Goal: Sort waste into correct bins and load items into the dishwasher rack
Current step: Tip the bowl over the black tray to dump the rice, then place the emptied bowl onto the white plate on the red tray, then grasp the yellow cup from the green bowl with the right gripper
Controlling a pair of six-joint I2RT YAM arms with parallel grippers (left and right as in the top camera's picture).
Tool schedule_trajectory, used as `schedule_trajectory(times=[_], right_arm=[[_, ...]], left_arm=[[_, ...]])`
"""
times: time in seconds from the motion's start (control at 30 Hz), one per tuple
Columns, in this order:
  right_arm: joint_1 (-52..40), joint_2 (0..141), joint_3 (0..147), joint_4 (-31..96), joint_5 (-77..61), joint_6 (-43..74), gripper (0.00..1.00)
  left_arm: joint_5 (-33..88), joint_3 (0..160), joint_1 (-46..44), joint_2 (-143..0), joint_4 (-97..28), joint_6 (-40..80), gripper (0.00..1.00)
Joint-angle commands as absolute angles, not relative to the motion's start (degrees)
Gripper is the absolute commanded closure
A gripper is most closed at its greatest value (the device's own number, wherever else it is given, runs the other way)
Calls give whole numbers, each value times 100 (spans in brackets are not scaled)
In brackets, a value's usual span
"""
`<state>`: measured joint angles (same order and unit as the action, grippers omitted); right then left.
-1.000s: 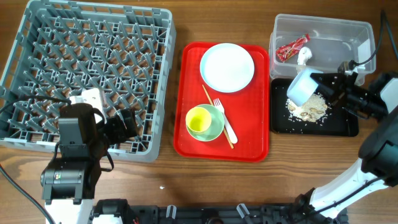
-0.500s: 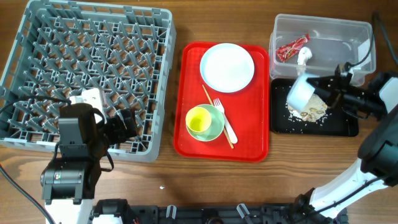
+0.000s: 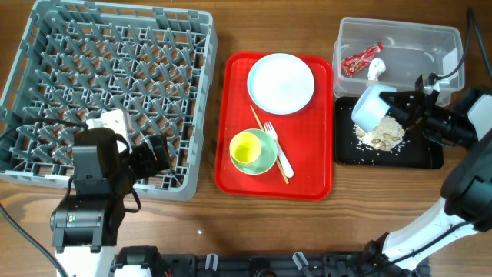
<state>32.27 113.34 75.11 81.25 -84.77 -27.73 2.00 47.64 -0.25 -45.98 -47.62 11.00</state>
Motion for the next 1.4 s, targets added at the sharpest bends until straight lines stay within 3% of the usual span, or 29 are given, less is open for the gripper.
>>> schedule_trajectory(times=[0.0, 0.2, 0.37, 0.63, 0.83, 0.93, 1.37], right_arm=[[3177, 11172, 7585, 8047, -8034, -2403, 96], [2910, 10429, 7769, 8064, -7334, -2357, 96], [2174, 9463, 8562, 7688, -5616, -1063, 96], [-272, 8715, 9312, 5774, -2692, 416, 96], [-1787, 9376, 9310, 4890, -1033, 403, 96], [-2189, 9939, 9310, 4657, -895, 342, 96], [-2571, 11891, 9310, 4213, -875, 478, 96]], left_arm=[[185, 4856, -21, -4598, -4762, 1087, 0], [187, 4856, -21, -4598, -4764, 1087, 0], [187, 4856, -21, -4598, -4764, 1087, 0], [187, 4856, -21, -4598, -4766, 1090, 0], [187, 4856, -21, -4598, -4766, 1090, 0], [187, 4856, -21, -4598, -4766, 1090, 0], [187, 4856, -21, -4598, -4766, 1090, 0]])
